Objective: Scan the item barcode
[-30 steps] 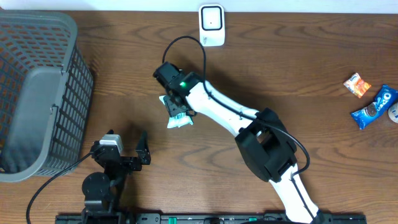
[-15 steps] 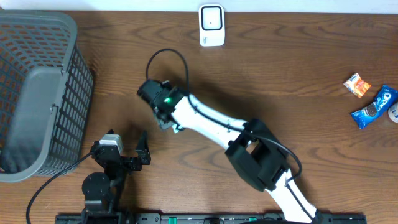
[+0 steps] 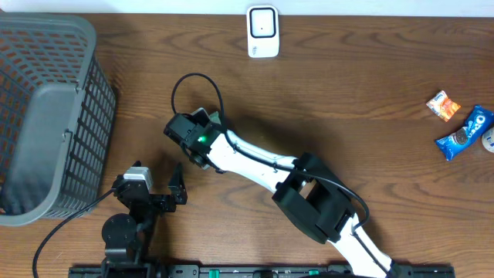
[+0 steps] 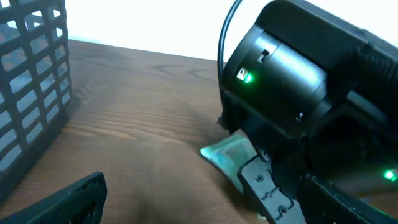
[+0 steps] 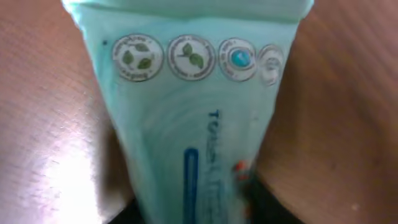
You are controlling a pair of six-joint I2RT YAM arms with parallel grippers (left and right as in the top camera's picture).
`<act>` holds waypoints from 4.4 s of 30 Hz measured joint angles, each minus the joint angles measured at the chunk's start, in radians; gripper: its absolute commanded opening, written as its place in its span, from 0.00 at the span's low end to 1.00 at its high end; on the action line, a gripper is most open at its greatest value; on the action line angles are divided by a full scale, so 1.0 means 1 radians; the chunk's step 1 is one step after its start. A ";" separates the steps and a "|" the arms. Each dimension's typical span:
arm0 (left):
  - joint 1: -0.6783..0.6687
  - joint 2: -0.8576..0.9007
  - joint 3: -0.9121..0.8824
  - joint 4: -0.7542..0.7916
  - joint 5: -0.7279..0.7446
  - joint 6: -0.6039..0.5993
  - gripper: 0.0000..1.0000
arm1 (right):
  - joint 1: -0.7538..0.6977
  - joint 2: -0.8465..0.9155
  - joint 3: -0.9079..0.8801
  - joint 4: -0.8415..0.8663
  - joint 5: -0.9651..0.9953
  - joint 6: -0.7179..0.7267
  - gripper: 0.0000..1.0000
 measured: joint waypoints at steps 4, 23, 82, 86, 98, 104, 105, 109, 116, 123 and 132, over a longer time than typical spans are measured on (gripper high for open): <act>0.000 0.000 0.000 0.000 0.000 0.000 0.98 | 0.002 -0.001 -0.005 -0.003 0.057 -0.002 0.08; 0.000 0.000 0.000 0.000 0.000 0.000 0.98 | -0.343 -0.077 0.123 -0.592 -0.933 -0.557 0.05; 0.000 0.000 0.000 0.000 0.000 0.000 0.98 | -0.797 -0.078 -0.238 -0.223 -1.347 -0.526 0.99; 0.000 0.000 0.000 0.000 0.000 0.000 0.98 | -0.774 -0.084 -0.240 -0.219 -1.313 -0.531 0.99; 0.000 0.000 0.000 0.000 0.000 0.000 0.97 | -0.626 -0.141 -0.385 0.050 -1.297 -0.404 0.71; 0.000 0.000 0.000 0.000 0.000 0.000 0.98 | -0.639 -0.150 -0.435 0.084 -1.314 -0.365 0.81; 0.000 0.000 0.000 0.000 0.000 0.000 0.98 | -0.640 -0.156 -0.451 0.106 -1.324 -0.362 0.94; 0.000 0.000 0.000 0.000 0.000 0.000 0.98 | -0.642 -0.192 -0.512 0.191 -1.382 -0.322 0.99; 0.000 0.000 0.000 0.000 0.000 0.000 0.98 | -0.625 -0.216 -0.541 0.249 -1.329 -0.153 0.99; 0.000 0.000 0.000 0.000 0.000 0.000 0.98 | -0.583 -0.227 -0.541 0.269 -1.181 -0.043 0.46; 0.000 0.000 0.000 0.000 0.000 0.000 0.98 | -0.580 -0.161 -0.542 0.358 -1.227 0.006 0.01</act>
